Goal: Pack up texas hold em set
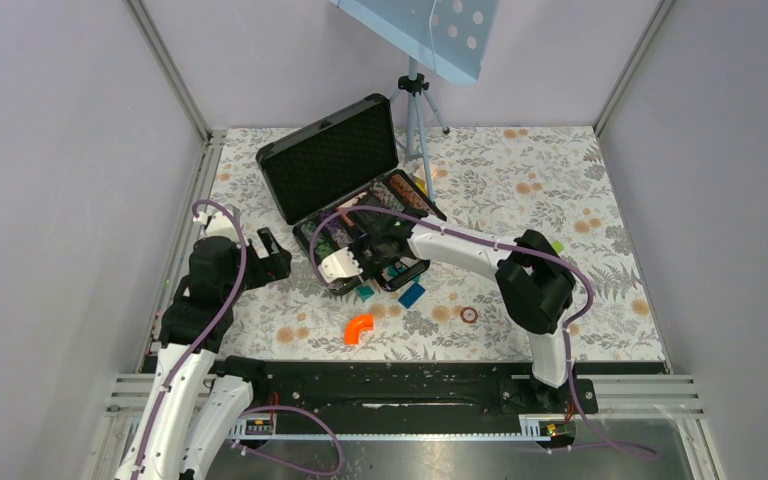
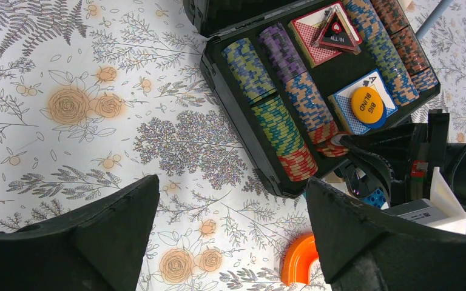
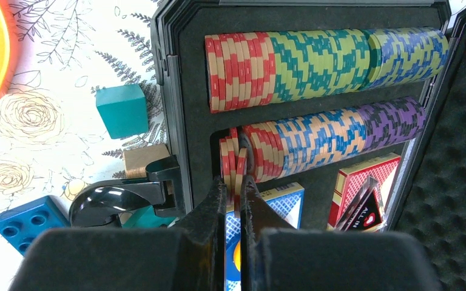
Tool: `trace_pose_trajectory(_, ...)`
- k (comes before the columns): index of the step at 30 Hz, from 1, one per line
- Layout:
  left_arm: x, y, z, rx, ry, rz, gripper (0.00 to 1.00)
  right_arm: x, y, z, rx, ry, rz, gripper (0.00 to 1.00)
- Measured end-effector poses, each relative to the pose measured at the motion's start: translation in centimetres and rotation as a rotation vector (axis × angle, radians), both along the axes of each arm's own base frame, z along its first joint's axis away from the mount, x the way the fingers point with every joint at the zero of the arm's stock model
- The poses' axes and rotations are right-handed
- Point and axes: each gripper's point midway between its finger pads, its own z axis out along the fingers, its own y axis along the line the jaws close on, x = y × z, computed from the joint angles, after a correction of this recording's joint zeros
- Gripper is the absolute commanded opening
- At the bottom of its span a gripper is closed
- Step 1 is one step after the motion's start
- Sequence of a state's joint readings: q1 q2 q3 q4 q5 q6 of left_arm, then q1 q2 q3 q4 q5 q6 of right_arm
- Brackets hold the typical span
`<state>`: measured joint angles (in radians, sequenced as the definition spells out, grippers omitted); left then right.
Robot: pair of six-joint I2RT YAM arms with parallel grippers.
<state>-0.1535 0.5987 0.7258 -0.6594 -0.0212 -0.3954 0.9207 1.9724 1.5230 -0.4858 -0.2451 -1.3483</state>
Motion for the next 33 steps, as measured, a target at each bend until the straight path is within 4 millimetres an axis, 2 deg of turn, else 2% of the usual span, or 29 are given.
trace_pose_trajectory(14, 0.0, 0.0, -0.1, 0.001, 0.001, 0.000, 0.90, 0.0, 0.1, -0.3, -0.003, 0.005, -0.001, 0.00)
trace_pose_trajectory(20, 0.0, 0.0, 0.0, 0.003, -0.001, -0.002, 0.90, 0.0, 0.2, -0.4, -0.007, 0.011, -0.003, 0.14)
trace_pose_trajectory(24, 0.0, 0.0, 0.0, 0.003, -0.002, -0.002, 0.90, 0.0, 0.3, -0.5, -0.008, 0.015, -0.008, 0.26)
trace_pose_trajectory(30, 0.0, 0.0, -0.1, 0.003, -0.001, -0.002, 0.90, 0.2, 0.6, -1.9, -0.020, 0.029, -0.012, 0.36)
trace_pose_trajectory(33, 0.0, 0.0, -0.1, 0.003, 0.000, -0.002, 0.90, 0.2, 0.6, -1.9, -0.020, 0.031, -0.015, 0.43)
